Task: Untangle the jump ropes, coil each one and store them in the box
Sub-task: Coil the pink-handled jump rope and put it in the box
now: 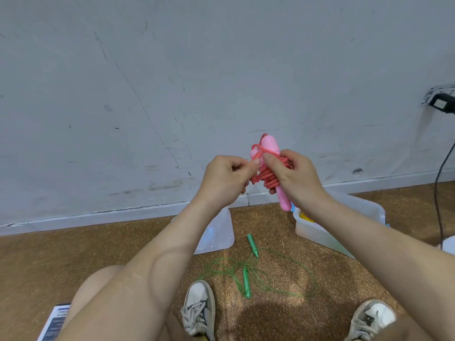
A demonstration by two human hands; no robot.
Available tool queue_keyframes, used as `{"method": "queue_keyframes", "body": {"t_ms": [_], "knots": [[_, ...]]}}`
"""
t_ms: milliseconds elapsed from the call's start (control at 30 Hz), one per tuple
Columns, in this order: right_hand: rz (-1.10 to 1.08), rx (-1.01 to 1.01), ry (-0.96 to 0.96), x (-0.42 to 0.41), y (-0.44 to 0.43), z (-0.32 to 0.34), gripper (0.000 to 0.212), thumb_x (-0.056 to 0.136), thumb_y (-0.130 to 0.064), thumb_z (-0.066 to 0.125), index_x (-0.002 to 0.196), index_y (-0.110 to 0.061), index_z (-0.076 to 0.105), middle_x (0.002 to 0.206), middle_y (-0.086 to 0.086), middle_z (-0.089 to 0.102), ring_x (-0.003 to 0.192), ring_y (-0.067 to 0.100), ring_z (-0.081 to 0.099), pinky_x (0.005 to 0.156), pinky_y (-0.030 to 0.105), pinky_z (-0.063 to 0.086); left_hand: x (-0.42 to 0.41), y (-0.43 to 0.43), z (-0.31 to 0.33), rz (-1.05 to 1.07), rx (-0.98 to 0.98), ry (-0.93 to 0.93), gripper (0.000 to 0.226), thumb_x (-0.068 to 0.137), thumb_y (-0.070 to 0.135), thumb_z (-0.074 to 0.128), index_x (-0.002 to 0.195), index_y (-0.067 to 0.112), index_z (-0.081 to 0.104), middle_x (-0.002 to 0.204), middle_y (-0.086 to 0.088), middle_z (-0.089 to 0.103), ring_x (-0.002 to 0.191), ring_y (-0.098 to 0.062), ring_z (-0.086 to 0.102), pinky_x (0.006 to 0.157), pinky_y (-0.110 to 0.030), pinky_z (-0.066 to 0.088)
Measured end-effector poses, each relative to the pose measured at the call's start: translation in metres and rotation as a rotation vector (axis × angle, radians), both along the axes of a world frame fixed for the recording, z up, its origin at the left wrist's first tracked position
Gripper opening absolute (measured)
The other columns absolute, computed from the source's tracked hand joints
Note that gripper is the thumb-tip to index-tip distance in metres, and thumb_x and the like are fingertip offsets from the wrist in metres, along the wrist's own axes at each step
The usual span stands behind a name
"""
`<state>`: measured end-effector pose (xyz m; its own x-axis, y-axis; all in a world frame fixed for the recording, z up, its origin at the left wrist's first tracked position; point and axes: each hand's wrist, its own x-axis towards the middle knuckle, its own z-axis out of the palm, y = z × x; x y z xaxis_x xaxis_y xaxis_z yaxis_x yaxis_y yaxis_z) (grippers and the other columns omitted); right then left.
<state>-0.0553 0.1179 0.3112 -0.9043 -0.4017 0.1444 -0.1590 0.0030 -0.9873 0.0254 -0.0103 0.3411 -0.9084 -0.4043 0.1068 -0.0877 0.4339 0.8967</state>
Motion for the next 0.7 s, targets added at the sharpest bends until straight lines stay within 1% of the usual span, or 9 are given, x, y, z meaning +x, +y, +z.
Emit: {"method": "queue_keyframes", "body": {"t_ms": [100, 167, 267, 333, 400, 467, 533, 600, 700], "knots": [[0.032, 0.004, 0.035, 0.003, 0.001, 0.000, 0.025, 0.090, -0.032, 0.066, 0.084, -0.008, 0.064, 0.065, 0.004, 0.067, 0.057, 0.019, 0.066, 0.051, 0.032, 0.052, 0.001, -0.001, 0.000, -0.025, 0.012, -0.034, 0.039, 0.089, 0.038, 0.064, 0.064, 0.008, 0.068, 0.050, 0.002, 0.054, 0.044, -0.011, 0.047, 0.050, -0.021, 0.039], [0.046, -0.003, 0.054, 0.005, 0.001, 0.001, 0.025, 0.090, -0.033, 0.066, 0.087, -0.008, 0.065, 0.067, 0.005, 0.067, 0.058, 0.018, 0.066, 0.051, 0.030, 0.051, 0.002, -0.002, 0.001, -0.033, -0.020, -0.052, 0.039, 0.089, 0.040, 0.064, 0.061, 0.012, 0.066, 0.046, 0.008, 0.054, 0.043, -0.009, 0.047, 0.048, -0.018, 0.038], [0.067, -0.008, 0.078, 0.007, 0.001, 0.003, 0.024, 0.090, -0.032, 0.065, 0.091, -0.008, 0.066, 0.070, 0.003, 0.067, 0.058, 0.015, 0.067, 0.051, 0.027, 0.050, 0.002, -0.006, 0.006, -0.012, -0.102, -0.038, 0.037, 0.088, 0.039, 0.065, 0.060, 0.015, 0.065, 0.048, 0.007, 0.055, 0.042, -0.009, 0.050, 0.046, -0.017, 0.038], [0.085, -0.004, 0.095, 0.008, 0.000, 0.003, 0.022, 0.090, -0.031, 0.065, 0.092, -0.010, 0.067, 0.070, 0.000, 0.068, 0.059, 0.013, 0.066, 0.051, 0.025, 0.050, 0.003, -0.011, 0.007, 0.012, -0.204, -0.019, 0.036, 0.088, 0.039, 0.065, 0.064, 0.013, 0.067, 0.053, -0.002, 0.059, 0.044, -0.014, 0.054, 0.046, -0.022, 0.042], [0.104, 0.011, 0.108, 0.008, 0.000, 0.002, 0.020, 0.090, -0.030, 0.066, 0.092, -0.010, 0.066, 0.069, -0.001, 0.068, 0.059, 0.012, 0.066, 0.052, 0.023, 0.050, 0.002, -0.014, 0.006, 0.018, -0.381, -0.006, 0.038, 0.089, 0.039, 0.062, 0.065, 0.011, 0.066, 0.055, -0.007, 0.060, 0.048, -0.020, 0.055, 0.051, -0.030, 0.043], [0.126, 0.018, 0.116, 0.009, 0.000, 0.000, 0.017, 0.090, -0.029, 0.065, 0.092, -0.012, 0.066, 0.070, 0.000, 0.068, 0.060, 0.013, 0.067, 0.053, 0.023, 0.050, 0.004, -0.015, 0.006, 0.005, -0.583, -0.012, 0.043, 0.091, 0.042, 0.057, 0.063, 0.009, 0.062, 0.052, -0.006, 0.056, 0.050, -0.021, 0.049, 0.051, -0.033, 0.037], [0.142, 0.030, 0.128, 0.009, 0.001, -0.001, 0.015, 0.090, -0.031, 0.065, 0.090, -0.016, 0.067, 0.072, 0.000, 0.069, 0.062, 0.015, 0.068, 0.055, 0.026, 0.051, 0.006, -0.013, 0.009, -0.005, -0.720, -0.021, 0.046, 0.093, 0.042, 0.053, 0.063, 0.008, 0.061, 0.052, -0.006, 0.054, 0.052, -0.022, 0.046, 0.052, -0.033, 0.033], [0.154, 0.020, 0.127, 0.009, 0.000, -0.001, 0.012, 0.090, -0.030, 0.065, 0.088, -0.019, 0.067, 0.072, -0.001, 0.069, 0.063, 0.015, 0.068, 0.056, 0.027, 0.051, 0.007, -0.013, 0.012, -0.006, -0.774, -0.026, 0.045, 0.093, 0.042, 0.051, 0.064, 0.009, 0.060, 0.053, -0.006, 0.054, 0.055, -0.023, 0.048, 0.053, -0.034, 0.035], [0.161, 0.028, 0.136, 0.009, -0.001, -0.001, 0.013, 0.090, -0.031, 0.065, 0.086, -0.019, 0.067, 0.071, 0.000, 0.070, 0.062, 0.015, 0.068, 0.056, 0.028, 0.052, 0.006, -0.014, 0.016, 0.014, -0.770, -0.054, 0.043, 0.090, 0.042, 0.051, 0.064, 0.009, 0.058, 0.057, -0.006, 0.058, 0.060, -0.025, 0.052, 0.057, -0.035, 0.040]]}}
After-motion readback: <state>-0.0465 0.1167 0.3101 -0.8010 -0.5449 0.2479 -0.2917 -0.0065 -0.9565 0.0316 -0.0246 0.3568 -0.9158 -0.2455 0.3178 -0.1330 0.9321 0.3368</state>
